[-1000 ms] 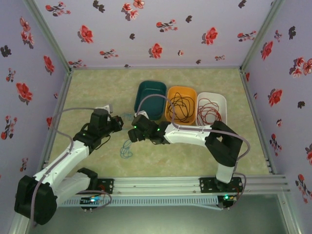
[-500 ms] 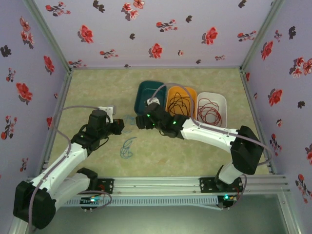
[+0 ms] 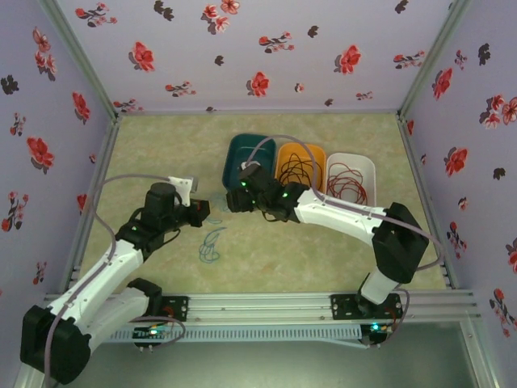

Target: Untangle the cables

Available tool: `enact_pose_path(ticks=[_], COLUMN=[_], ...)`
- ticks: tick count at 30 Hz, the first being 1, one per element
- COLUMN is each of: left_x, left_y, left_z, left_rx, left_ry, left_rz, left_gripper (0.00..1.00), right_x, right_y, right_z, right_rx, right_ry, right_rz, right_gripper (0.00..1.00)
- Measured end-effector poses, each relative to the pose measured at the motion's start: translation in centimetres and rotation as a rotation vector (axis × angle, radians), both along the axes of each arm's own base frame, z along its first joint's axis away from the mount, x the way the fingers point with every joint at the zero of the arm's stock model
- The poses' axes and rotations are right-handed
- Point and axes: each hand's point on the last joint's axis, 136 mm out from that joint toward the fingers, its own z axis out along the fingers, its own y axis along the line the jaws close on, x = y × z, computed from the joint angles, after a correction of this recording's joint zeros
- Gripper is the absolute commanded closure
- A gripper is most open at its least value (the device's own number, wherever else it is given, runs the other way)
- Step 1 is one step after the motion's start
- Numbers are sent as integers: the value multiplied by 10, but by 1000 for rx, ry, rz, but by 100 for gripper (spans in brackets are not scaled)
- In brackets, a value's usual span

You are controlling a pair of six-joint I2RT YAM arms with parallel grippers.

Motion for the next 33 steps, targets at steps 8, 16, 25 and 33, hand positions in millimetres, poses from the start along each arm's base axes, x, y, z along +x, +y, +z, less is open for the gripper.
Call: enact_pose_path(ticks=[8,16,25,33], left_x=[-6,-8,-7,-4], left_y=[-5,-8,-9,-11], left_z=[17,26,29,36], left_rx=[-42,-66,-82,-116], left_ry=[-47,-75,-92,-109], left_rz=[-37,-54,-56,-45], left_gripper=[100,100,100,100], right_x=[0,-10,-22,-35], right_y=[2,10,15,8], right_z=[-6,-14,-15,-1], right_rx=[59,128,241,358], right_ry=[56,108,140,92], right_rz=[24,65,104,130], right_gripper=[44,45,46,45])
